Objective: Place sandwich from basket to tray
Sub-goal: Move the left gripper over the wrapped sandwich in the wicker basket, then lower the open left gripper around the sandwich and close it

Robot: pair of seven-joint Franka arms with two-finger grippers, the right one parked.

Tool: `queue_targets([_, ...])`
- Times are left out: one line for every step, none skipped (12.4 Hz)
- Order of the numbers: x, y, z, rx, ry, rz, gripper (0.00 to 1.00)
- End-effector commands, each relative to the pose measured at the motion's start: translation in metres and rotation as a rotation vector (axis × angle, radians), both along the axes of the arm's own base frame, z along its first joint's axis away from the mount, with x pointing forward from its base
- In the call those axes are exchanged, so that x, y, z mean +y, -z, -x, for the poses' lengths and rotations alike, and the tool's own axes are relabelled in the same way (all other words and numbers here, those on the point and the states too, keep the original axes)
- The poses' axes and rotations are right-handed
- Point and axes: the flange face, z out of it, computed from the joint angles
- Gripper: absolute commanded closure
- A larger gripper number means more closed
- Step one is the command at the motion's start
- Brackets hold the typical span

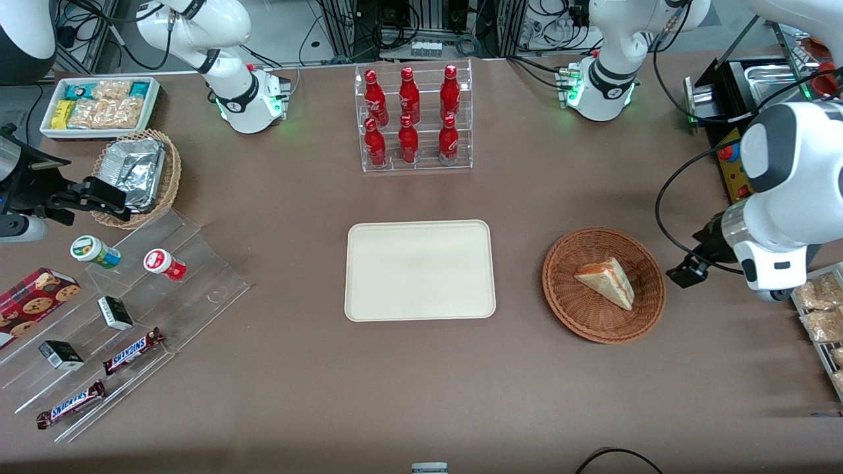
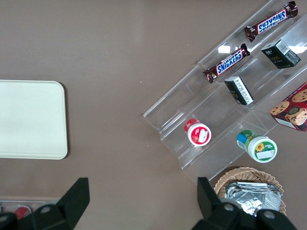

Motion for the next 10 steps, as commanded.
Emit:
queue_targets([-0.007, 0.027, 0.018, -0.051, -0.140, 0.013, 0.01])
queue_targets([-0.023, 0.047, 0.023, -0.070, -0.156, 0.012, 0.01])
queue_targets([-0.029, 0.069, 0.029, -0.082, -0.176, 0.011, 0.01])
queue_targets([-0.028, 0.085, 0.037, -0.092, -0.183, 0.011, 0.01])
queue_targets([-0.027, 0.097, 0.041, -0.105, -0.185, 0.011, 0.01])
queue_targets([-0.026, 0.111, 0.047, -0.101, -0.187, 0.009, 0.01])
queue_targets([-0.024, 0.126, 0.055, -0.110, -0.189, 0.009, 0.01])
queue_targets([-0.023, 0.136, 0.061, -0.122, -0.188, 0.009, 0.01])
queue_targets([-0.023, 0.141, 0.063, -0.118, -0.185, 0.006, 0.01])
queue_targets([-0.024, 0.143, 0.062, -0.118, -0.184, 0.006, 0.01])
